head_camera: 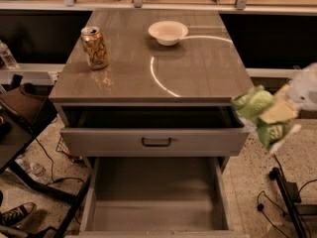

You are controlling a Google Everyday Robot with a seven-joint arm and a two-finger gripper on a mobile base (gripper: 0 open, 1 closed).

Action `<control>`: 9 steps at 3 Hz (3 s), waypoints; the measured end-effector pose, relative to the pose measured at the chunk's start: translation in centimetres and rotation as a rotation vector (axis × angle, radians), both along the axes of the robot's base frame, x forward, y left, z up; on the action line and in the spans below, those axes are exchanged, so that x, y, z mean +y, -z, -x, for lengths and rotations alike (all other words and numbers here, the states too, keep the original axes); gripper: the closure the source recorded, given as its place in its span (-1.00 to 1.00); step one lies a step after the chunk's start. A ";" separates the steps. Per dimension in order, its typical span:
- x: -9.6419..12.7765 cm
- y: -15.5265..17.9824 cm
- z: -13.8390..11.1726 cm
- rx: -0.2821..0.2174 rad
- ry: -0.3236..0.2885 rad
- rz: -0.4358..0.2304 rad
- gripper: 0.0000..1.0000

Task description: Place green jalapeno chip bag into middle drawer

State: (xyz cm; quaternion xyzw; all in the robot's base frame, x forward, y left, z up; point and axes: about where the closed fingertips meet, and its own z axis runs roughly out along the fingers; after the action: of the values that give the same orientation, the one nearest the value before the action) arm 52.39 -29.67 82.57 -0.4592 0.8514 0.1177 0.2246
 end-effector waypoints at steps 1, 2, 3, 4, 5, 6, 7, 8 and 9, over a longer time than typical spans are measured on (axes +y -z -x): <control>-7.2 2.2 7.3 0.030 0.055 -0.045 1.00; -7.0 2.2 7.2 0.031 0.053 -0.045 1.00; -6.7 2.7 7.2 0.029 0.063 -0.036 1.00; -5.6 3.9 9.3 -0.043 0.081 -0.004 1.00; -2.4 8.5 12.3 -0.049 0.051 -0.014 1.00; 1.4 14.4 14.8 -0.003 0.024 -0.037 1.00; 5.1 19.3 16.4 0.037 -0.002 -0.058 1.00; 9.1 22.2 17.0 0.044 -0.031 -0.075 1.00; 13.7 24.2 16.5 0.043 -0.069 -0.098 1.00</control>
Offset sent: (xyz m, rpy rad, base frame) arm -0.0581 -0.0559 -0.0189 0.0408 0.0300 -0.0372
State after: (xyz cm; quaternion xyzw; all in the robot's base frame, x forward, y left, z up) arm 35.85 -15.93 58.32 -0.4740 0.8330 0.1765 0.2242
